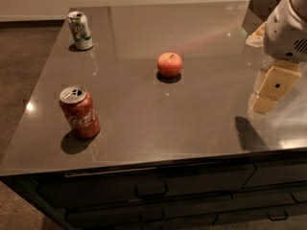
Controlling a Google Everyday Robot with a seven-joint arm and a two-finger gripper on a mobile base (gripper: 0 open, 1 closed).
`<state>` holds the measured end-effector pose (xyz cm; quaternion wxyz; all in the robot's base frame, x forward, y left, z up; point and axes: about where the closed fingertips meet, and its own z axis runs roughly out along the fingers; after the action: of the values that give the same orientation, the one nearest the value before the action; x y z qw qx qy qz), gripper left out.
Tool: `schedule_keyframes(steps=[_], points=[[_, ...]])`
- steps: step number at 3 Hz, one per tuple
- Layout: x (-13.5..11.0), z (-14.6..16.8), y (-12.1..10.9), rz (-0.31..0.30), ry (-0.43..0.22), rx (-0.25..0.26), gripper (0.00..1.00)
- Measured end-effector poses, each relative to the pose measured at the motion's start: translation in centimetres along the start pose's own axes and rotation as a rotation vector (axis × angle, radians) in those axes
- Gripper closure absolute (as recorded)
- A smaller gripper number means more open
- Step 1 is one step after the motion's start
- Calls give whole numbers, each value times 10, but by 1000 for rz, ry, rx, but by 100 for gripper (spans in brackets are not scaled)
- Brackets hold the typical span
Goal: Move apple near coke can
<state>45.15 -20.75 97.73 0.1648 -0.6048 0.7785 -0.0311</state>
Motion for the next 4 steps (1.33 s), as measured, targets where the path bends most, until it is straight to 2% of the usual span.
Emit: schedule_keyframes(steps=[1,2,3,4], points=[[-18,11,-19,1,-27,-11,0],[-32,30,-50,49,-96,-26,0],[-45,55,-86,142,-182,-65,0],[-61,88,-115,191,-230,-95,0]])
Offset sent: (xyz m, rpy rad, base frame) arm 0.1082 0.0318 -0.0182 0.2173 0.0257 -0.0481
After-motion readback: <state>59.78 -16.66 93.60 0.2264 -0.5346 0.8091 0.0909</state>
